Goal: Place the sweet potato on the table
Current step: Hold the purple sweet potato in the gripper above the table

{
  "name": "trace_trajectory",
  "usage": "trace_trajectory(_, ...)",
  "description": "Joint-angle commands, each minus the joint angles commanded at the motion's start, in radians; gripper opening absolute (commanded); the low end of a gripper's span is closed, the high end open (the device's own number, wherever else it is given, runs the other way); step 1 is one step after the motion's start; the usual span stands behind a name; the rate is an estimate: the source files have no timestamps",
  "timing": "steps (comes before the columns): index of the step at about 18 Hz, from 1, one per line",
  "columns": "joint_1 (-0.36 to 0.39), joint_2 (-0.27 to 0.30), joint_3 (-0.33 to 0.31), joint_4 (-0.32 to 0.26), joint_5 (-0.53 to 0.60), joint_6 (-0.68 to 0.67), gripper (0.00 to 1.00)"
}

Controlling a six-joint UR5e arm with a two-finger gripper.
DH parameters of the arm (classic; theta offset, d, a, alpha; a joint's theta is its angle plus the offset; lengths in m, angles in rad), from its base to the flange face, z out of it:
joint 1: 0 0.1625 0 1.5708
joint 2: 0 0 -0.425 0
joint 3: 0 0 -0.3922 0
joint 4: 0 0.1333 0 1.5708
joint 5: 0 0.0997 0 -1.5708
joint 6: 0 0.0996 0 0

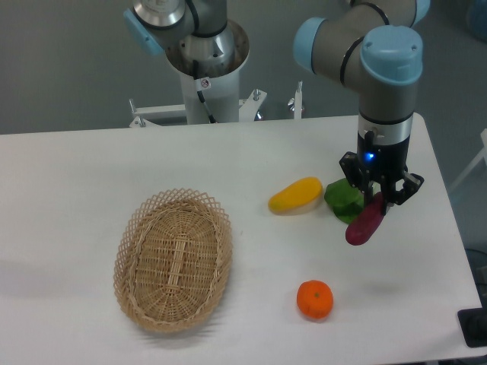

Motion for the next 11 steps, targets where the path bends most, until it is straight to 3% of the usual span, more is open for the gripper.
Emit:
trace_trajectory(9,-0.005,-0.005,-0.028,0.012,0.002,-0.053,0.17)
trace_trajectory(11,-0.017,-0.020,-0.052,0.070,0.002,-0.077,0.17)
